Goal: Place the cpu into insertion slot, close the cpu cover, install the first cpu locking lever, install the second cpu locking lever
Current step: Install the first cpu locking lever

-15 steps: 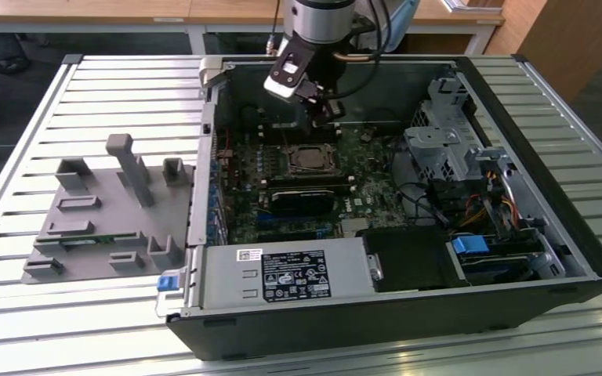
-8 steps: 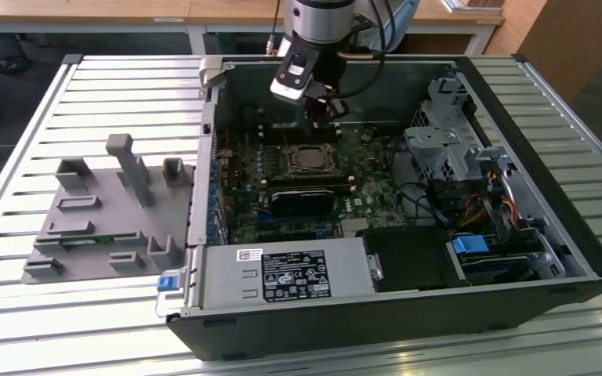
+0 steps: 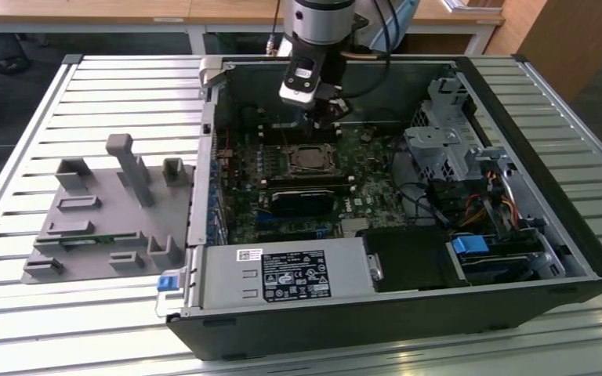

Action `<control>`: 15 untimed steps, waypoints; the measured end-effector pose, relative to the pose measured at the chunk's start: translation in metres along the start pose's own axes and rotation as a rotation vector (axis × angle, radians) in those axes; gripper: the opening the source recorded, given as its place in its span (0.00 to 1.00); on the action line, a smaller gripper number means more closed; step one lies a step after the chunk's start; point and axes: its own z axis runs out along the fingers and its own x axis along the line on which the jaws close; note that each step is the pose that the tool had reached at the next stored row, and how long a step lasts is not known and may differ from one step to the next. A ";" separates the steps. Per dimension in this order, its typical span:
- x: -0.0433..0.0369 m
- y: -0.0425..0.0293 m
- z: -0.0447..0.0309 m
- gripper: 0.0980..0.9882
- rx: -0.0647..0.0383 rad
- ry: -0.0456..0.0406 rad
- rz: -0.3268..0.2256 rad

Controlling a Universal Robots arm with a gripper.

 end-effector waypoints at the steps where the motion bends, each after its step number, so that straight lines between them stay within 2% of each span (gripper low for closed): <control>1: 0.0000 0.0000 0.0003 0.01 0.000 0.0007 -0.018; 4: 0.0001 -0.0001 0.0010 0.01 0.001 0.0023 -0.066; 8: 0.0003 -0.0005 0.0019 0.01 0.007 0.0000 -0.116; 15: 0.0004 -0.0006 0.0032 0.01 0.005 0.0037 -0.243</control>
